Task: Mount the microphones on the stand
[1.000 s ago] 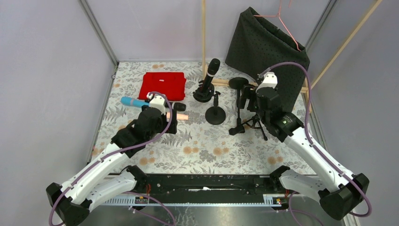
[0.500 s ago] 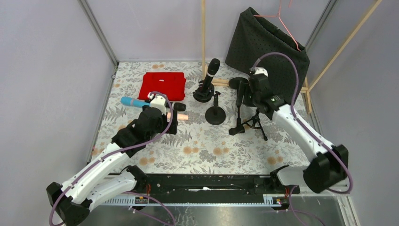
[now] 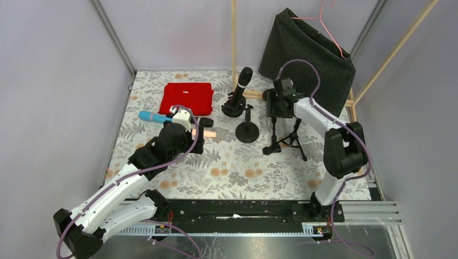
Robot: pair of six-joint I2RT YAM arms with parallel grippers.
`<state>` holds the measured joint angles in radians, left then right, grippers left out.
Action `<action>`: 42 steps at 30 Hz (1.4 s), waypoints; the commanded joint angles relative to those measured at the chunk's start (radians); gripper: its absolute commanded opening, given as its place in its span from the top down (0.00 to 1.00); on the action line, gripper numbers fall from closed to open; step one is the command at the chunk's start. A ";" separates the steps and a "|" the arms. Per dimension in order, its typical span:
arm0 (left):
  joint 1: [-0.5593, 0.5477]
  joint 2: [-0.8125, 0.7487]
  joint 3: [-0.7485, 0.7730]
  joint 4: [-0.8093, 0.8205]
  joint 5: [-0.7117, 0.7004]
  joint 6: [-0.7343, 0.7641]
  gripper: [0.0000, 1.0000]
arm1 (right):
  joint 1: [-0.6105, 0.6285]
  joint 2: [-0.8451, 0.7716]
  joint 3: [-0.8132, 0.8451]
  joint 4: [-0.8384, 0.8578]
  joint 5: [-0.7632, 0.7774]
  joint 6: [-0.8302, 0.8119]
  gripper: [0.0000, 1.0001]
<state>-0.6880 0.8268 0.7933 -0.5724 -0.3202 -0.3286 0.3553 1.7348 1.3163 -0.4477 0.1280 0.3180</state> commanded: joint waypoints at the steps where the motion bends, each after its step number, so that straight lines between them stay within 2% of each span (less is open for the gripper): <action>1: 0.004 -0.001 -0.002 0.048 0.008 0.015 0.01 | -0.008 0.067 0.082 -0.018 0.001 -0.027 0.31; 7: 0.004 0.002 -0.003 0.048 0.012 0.016 0.01 | -0.017 0.151 0.110 0.002 -0.004 -0.028 0.33; 12: 0.005 0.004 -0.003 0.049 0.014 0.017 0.01 | -0.018 0.203 0.113 0.029 -0.010 -0.022 0.41; 20: 0.004 0.006 -0.003 0.051 0.020 0.019 0.01 | -0.019 0.245 0.084 0.070 -0.014 -0.024 0.47; 28: 0.004 0.008 -0.003 0.050 0.022 0.020 0.01 | -0.018 0.237 0.039 0.097 -0.009 -0.027 0.64; 36: 0.005 0.008 -0.003 0.052 0.023 0.022 0.01 | -0.018 0.174 -0.039 0.114 -0.017 -0.029 0.92; 42: 0.006 0.012 -0.003 0.053 0.025 0.023 0.01 | -0.017 0.029 -0.152 0.145 -0.064 -0.006 0.97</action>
<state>-0.6880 0.8337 0.7914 -0.5663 -0.2989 -0.3176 0.3401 1.8874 1.2324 -0.2775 0.0986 0.3035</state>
